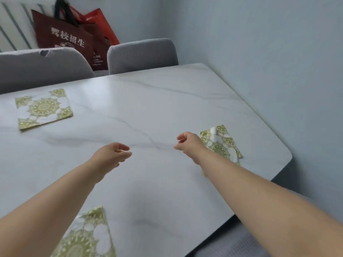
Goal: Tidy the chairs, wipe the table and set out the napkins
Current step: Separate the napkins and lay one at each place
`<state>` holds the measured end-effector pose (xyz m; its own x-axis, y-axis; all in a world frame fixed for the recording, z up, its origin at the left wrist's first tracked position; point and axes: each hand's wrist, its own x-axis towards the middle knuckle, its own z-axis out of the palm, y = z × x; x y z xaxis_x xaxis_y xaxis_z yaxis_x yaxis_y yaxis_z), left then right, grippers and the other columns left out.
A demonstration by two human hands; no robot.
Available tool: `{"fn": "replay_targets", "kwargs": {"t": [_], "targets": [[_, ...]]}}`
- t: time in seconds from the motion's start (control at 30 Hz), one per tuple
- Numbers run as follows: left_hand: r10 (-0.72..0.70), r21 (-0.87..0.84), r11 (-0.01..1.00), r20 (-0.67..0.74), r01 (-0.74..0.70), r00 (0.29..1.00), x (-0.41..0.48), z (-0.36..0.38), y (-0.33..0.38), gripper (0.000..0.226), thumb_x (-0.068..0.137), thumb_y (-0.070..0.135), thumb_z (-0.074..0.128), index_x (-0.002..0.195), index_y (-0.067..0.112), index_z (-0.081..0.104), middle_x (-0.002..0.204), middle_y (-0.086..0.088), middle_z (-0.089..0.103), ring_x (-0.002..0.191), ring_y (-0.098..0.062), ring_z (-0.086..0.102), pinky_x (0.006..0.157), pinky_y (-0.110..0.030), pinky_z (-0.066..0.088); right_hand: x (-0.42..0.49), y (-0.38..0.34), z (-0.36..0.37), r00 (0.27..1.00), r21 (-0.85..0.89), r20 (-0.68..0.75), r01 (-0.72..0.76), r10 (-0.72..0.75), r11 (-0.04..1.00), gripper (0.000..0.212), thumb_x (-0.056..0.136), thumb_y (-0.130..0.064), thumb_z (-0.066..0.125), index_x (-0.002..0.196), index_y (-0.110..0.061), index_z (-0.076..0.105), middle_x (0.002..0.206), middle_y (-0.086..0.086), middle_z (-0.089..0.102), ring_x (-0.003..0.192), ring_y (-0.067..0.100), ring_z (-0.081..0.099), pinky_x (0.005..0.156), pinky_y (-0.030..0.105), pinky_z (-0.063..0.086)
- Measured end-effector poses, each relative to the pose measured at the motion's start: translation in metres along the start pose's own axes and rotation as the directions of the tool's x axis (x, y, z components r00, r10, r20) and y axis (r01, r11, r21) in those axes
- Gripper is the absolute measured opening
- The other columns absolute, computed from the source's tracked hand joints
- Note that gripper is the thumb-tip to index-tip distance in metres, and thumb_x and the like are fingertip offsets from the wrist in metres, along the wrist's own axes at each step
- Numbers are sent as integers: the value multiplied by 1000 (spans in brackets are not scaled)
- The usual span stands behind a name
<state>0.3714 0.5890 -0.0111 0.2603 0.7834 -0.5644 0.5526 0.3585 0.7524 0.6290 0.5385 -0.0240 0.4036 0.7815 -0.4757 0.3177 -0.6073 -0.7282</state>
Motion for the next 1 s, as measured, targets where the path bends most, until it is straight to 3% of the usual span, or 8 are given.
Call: {"fn": "replay_targets", "kwargs": {"t": [0.33,0.47,0.6,0.67,0.73,0.8,0.9,1.0], "targets": [[-130,-113,984,53,135,990,-5,204,51,34,87,22,66,119,15,58,111,-7,63,99,-19,61,86,-30,47,16,106,-158,981,-93,-59,-191,186,977,24,83,-1,67,101,-13,58,97,3,55,94,23,56,84,35,49],[-231,-122,966,-6,229,973,7,255,54,51,82,31,69,129,17,52,121,-9,58,109,-25,58,98,-40,47,22,142,-184,937,-72,-61,-347,343,935,11,84,-3,60,91,-8,54,82,9,52,70,24,48,60,30,41],[-260,-163,955,-63,247,964,17,288,59,58,82,30,70,134,12,48,120,-12,59,106,-26,59,94,-37,48,29,166,-186,887,85,-12,-458,461,885,8,82,-2,60,88,-3,55,76,9,49,60,20,41,49,28,33],[-270,-128,958,-111,256,956,19,298,63,54,82,32,70,128,11,51,116,-12,60,102,-26,60,87,-34,48,32,173,-184,879,159,25,-474,476,866,15,81,-2,64,95,2,61,81,11,54,66,22,48,50,29,36],[-282,-89,958,-136,272,950,23,302,67,34,82,34,71,104,11,58,102,-11,61,89,-26,59,76,-31,45,34,176,-183,873,211,54,-485,485,849,21,80,-3,67,100,3,64,78,11,58,63,21,51,51,29,40],[-307,-65,951,-116,301,945,25,302,70,30,81,35,72,84,9,58,82,-10,58,72,-25,53,64,-28,41,36,177,-183,867,225,81,-496,491,839,19,81,-5,71,98,2,64,74,9,57,55,17,49,50,28,42],[-365,-12,931,-75,365,928,23,302,73,35,79,38,74,75,8,56,64,-5,46,54,-19,41,49,-25,30,36,175,-184,847,218,145,-532,512,818,15,80,-6,75,84,-4,60,63,4,48,49,14,39,47,26,37],[-369,-84,927,-45,365,928,25,302,70,29,78,28,77,68,13,53,60,-1,43,52,-15,37,48,-24,30,34,172,-184,847,277,154,-531,509,801,17,78,-1,74,76,-6,59,71,6,58,55,16,51,50,26,44]]}}
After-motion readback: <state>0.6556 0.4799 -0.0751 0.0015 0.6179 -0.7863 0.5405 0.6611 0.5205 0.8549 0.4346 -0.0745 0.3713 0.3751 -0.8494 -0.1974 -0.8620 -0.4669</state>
